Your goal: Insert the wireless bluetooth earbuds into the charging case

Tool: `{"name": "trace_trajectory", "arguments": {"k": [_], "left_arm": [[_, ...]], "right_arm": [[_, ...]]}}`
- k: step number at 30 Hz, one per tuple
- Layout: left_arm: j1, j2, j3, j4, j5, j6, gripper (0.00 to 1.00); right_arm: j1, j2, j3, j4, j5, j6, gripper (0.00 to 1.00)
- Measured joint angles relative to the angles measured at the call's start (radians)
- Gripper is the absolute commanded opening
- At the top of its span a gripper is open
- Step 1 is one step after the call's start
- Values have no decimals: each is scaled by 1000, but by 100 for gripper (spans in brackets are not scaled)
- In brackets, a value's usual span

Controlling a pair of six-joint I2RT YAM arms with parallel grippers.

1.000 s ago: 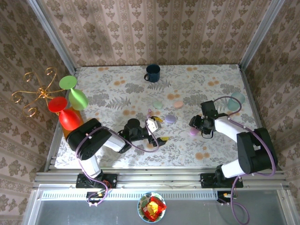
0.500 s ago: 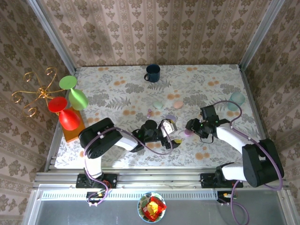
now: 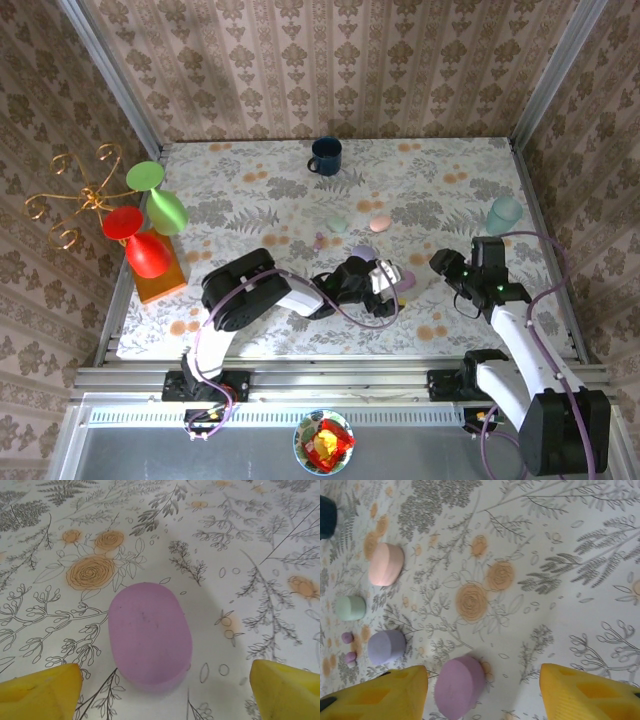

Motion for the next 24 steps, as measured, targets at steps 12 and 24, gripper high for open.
{"name": "trace_trajectory", "arguments": {"k": [12,24], "left_arm": [[10,92,70,55,11,-51,39],[40,20,-113,196,53,-55,31]], "right_arm": [[-22,-4,-21,-1,-11,-11,63],[-27,-51,-21,10,-182,-76,67]]}}
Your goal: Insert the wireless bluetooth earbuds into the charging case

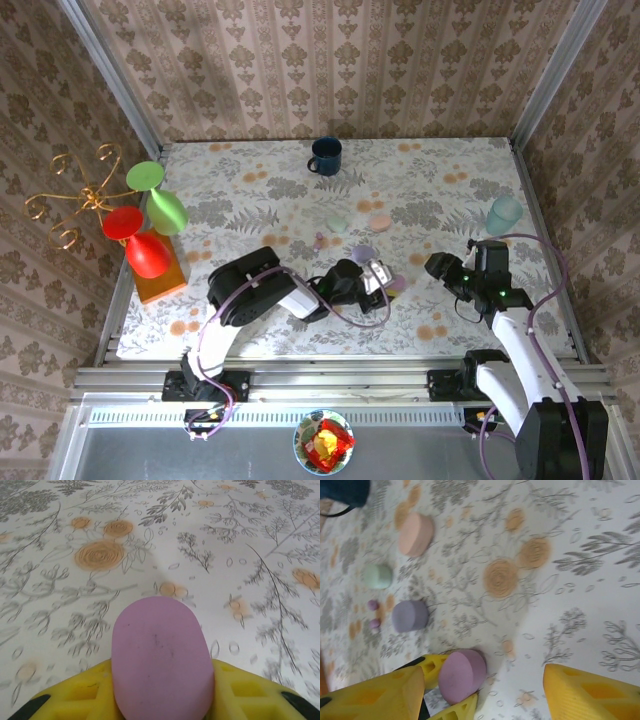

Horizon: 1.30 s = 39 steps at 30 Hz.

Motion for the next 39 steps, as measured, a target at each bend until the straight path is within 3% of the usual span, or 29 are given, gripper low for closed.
{"name": "trace_trajectory", "arguments": {"k": [6,11,23,31,39], "left_arm": [[54,-151,-158,106,50,10,31],[105,-259,-248,217,104,10,30],[148,-389,-309,275,197,10,30],[156,-402,-314,285,218,10,30],[157,-406,-314,304,227,10,30]], "right_arm": [[5,-5,0,107,-220,26,71],[75,31,0,222,-360,80,73],[272,187,45,431,-437,199,73],[335,241,69,520,-439,243,48],[341,253,69,528,-437,253,38]]}}
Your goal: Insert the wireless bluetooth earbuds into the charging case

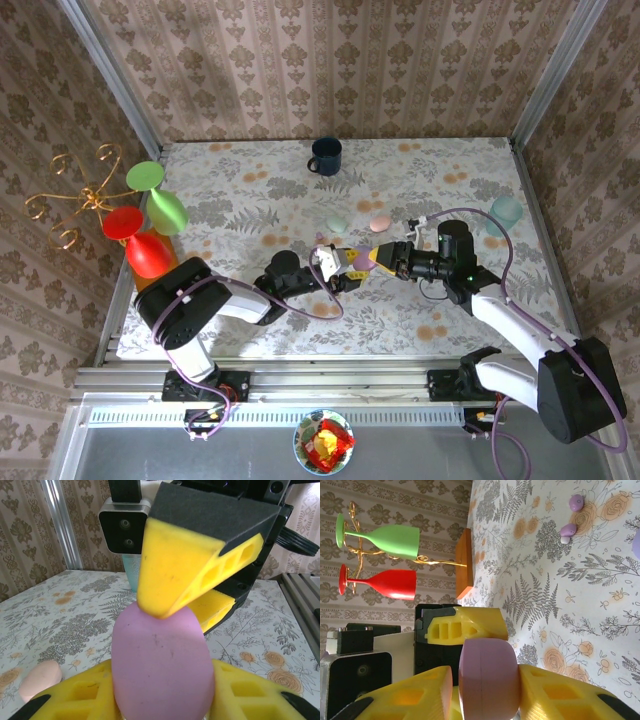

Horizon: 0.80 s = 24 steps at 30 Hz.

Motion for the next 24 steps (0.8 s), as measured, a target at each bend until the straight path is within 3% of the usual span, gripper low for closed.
{"name": "trace_trajectory", "arguments": {"k": [4,10,15,24], "left_arm": [[1,-2,0,3,2,0,31],[6,-3,0,4,-4,6,59],[34,-33,-12,2,-10,-10,73],[80,-160,-40,7,-1,-15,77]], "right_arm": [[1,0,0,0,0,-5,28],[2,0,3,1,3,3,17],[-6,0,4,54,2,53,14],[-18,45,-2,381,2,322,10]]}}
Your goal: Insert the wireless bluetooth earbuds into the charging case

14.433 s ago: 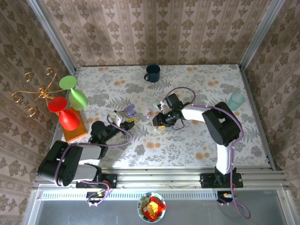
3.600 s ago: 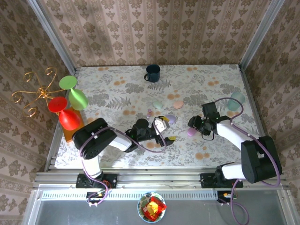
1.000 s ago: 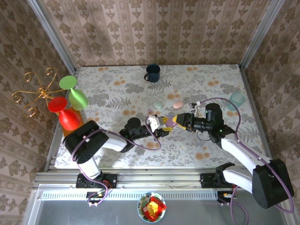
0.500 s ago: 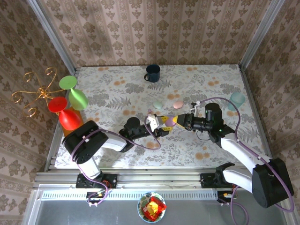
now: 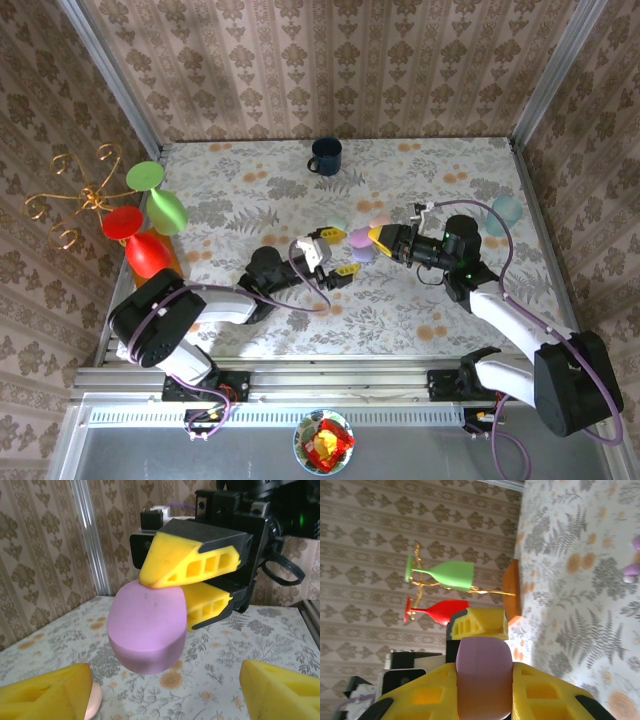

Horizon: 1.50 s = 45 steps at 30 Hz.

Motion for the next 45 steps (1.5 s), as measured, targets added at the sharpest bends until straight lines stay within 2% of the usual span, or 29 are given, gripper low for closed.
{"name": "trace_trajectory", "arguments": {"k": [4,8,13,18,28,45], "left_arm": [[35,-6,1,2,18,-21,77],[51,-6,14,-1,39,-39,67],[58,-6,62,3,70,-69,64],[63,-26,70,2,74,-68,60],[70,-67,69,3,73,-59,55],[75,-62,69,-5,60,-48,44]], "right_arm": [[3,35,-16,196,0,153,10],[39,68,-15,341,5,268,10],[93,101,16,423,9,345,10],[97,146,32,498,29,419,10],[97,160,32,484,34,456,9],[105,157,34,401,27,409,10]]}}
